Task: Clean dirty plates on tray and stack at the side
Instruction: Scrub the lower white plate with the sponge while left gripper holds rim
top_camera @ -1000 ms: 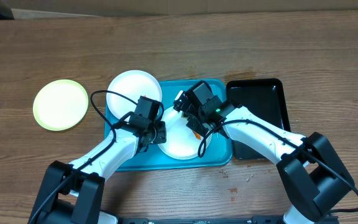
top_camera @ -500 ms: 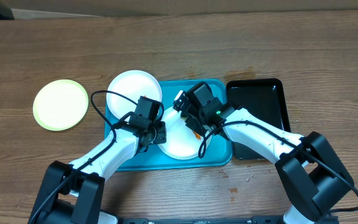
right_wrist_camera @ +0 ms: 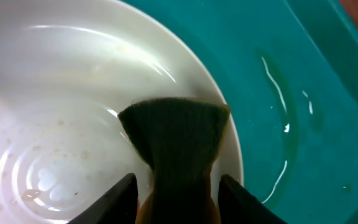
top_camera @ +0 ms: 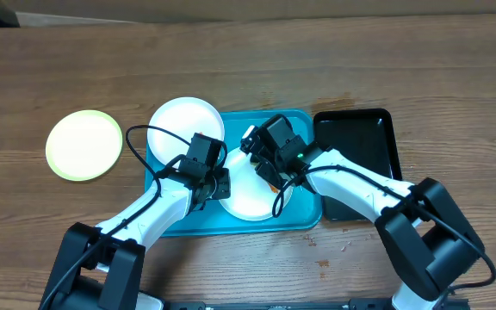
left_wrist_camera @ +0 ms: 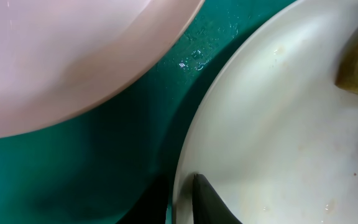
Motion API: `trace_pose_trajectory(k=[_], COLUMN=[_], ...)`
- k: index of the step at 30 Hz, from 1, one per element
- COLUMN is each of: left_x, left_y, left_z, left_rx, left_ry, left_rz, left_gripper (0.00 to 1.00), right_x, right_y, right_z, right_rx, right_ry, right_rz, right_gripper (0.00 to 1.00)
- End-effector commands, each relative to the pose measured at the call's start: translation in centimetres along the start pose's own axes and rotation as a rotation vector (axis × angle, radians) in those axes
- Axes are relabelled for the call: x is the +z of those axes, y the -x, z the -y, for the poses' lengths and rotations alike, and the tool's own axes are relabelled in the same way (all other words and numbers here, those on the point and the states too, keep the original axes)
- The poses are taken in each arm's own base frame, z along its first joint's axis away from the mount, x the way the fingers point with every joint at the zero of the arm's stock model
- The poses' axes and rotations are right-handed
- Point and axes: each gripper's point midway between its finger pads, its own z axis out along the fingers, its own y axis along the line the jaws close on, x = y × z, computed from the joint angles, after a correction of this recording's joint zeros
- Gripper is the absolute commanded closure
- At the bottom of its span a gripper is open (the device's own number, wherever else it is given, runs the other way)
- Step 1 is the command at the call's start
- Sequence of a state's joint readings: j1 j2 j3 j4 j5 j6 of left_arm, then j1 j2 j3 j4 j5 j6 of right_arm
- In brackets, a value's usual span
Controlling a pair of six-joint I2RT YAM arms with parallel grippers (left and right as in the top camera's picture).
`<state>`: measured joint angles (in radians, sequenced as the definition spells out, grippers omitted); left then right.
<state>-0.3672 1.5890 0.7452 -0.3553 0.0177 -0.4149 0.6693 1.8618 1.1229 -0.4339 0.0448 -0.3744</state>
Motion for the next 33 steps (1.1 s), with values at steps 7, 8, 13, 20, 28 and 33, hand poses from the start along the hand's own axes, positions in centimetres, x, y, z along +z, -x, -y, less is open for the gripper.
trace_pose_trajectory(k=[7, 8, 13, 20, 28, 33], left_x=[0.3, 0.3, 0.3, 0.3, 1.3, 1.4], left_y=[-0.4, -0.4, -0.3, -0.4, -1.2, -1.2], left_z=[-0.1, -0.1, 0.0, 0.1, -0.2, -0.1], left_rx=[0.017, 0.017, 0.016, -0.008, -0.027, -0.034], left_ry=[0.012, 0.012, 0.010, 0.000, 0.015, 0.013], left_rz=[-0.017, -0.017, -0.015, -0.020, -0.058, -0.056], left_gripper=[0.92, 0.92, 0.96, 0.96, 0.96, 0.96], right_x=[1.0, 1.0, 0.9, 0.8, 0.8, 0.7], right_y=[-1.4, -1.7, -3.1, -2.7, -2.7, -3.4], right_z=[-0.5, -0.6, -1.1, -2.2, -2.2, -2.4], right_rx=[0.082, 0.101, 0.187, 0.217, 0.243, 0.247], right_ry=[0.010, 0.013, 0.026, 0.091, 0.090, 0.094], right_rz=[-0.058, -0.070, -0.129, -0.114, -0.116, -0.143], right_gripper=[0.93, 0.89, 0.88, 0.88, 0.93, 0.96])
